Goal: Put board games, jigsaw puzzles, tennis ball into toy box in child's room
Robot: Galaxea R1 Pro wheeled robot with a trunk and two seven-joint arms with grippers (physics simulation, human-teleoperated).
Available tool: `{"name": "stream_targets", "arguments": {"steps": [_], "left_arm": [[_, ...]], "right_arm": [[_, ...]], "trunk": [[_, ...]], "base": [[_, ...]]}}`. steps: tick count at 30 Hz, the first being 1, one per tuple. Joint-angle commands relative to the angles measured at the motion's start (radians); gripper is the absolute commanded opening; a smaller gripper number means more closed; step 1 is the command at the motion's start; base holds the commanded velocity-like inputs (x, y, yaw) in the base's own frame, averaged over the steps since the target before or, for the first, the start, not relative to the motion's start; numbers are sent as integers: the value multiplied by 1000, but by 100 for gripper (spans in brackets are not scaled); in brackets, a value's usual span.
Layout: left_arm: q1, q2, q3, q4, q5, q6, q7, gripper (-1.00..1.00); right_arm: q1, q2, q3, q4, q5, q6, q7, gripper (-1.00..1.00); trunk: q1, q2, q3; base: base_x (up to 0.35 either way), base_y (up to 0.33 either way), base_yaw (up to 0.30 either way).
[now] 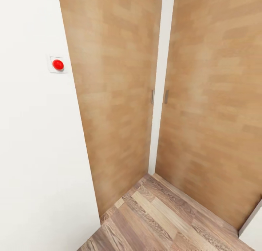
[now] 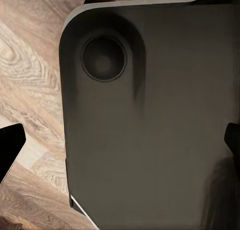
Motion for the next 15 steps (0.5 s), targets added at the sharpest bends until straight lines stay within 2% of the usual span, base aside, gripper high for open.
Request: {"name": "stream_targets", "arguments": {"steps": [1, 8, 15], "left_arm": [[0, 0, -1, 0, -2, -3, 0, 100], [0, -1, -5, 0, -7, -4, -1, 100], [0, -1, -7, 0, -7, -4, -2, 100]], "right_arm": [[0, 0, -1, 0, -2, 0, 0, 100], [0, -1, -2, 0, -2, 0, 0, 100], [0, -2, -2, 0, -2, 0, 0, 100]], "trunk": [[0, 0, -1], [0, 0, -1], [0, 0, -1]], "base": [[0, 0, -261], [-22, -1, -261], [-189, -50, -261]]}}
